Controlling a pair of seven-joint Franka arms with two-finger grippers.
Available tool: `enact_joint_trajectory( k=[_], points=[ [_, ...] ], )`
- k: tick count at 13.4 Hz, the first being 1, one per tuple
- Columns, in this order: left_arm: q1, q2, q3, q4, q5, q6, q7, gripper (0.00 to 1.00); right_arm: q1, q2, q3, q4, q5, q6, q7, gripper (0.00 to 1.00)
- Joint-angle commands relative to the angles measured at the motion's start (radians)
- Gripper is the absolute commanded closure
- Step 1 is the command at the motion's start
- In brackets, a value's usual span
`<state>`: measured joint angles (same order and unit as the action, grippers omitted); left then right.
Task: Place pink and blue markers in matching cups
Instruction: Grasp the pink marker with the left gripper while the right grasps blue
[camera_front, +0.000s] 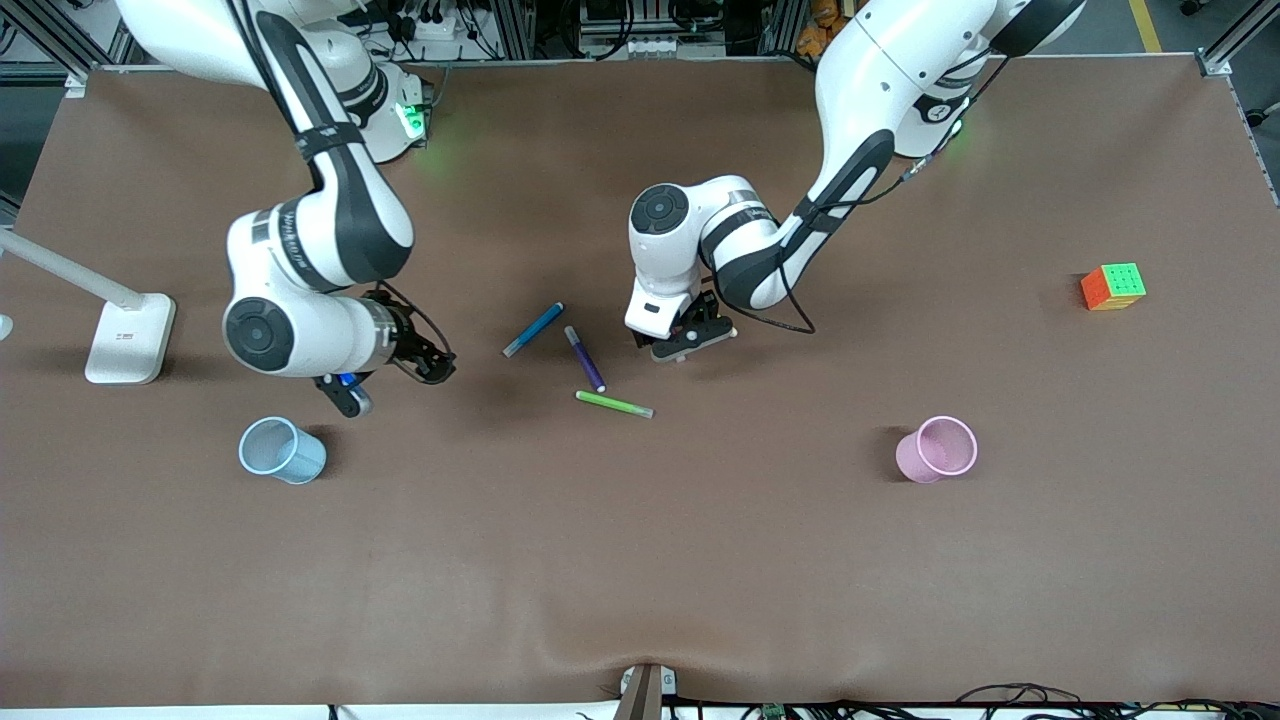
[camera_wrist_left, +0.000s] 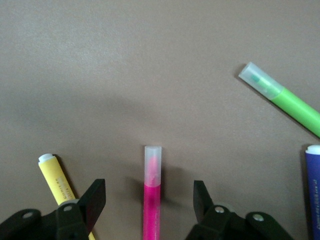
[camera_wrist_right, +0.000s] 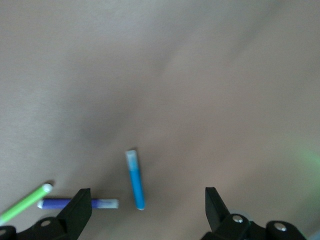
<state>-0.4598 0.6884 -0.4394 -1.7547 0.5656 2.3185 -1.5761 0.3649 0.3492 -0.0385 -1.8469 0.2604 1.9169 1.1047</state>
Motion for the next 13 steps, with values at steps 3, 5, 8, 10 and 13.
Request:
enact_joint_trajectory(
  k=[3, 5, 8, 10, 13],
  points=[
    [-0.034, 0.026, 0.007, -0.002, 0.256, 0.016, -0.281, 0.2, 0.095, -0.015, -0.006, -0.15, 0.028, 0.191, 0.072, 0.0],
    [-0.037, 0.043, 0.007, 0.001, 0.296, 0.016, -0.309, 0.22, 0.123, 0.017, -0.006, -0.166, 0.037, 0.23, 0.072, 0.2],
    [-0.039, 0.043, 0.004, -0.002, 0.292, 0.009, -0.323, 0.28, 0.141, 0.074, -0.006, -0.181, 0.051, 0.338, 0.08, 0.33],
    [-0.048, 0.043, 0.005, -0.012, 0.292, 0.002, -0.328, 0.3, 0.144, 0.117, -0.006, -0.18, 0.051, 0.404, 0.08, 0.43],
    [-0.054, 0.042, 0.005, -0.019, 0.292, -0.004, -0.341, 0.38, 0.152, 0.132, -0.004, -0.183, 0.053, 0.412, 0.08, 0.5]
  ],
)
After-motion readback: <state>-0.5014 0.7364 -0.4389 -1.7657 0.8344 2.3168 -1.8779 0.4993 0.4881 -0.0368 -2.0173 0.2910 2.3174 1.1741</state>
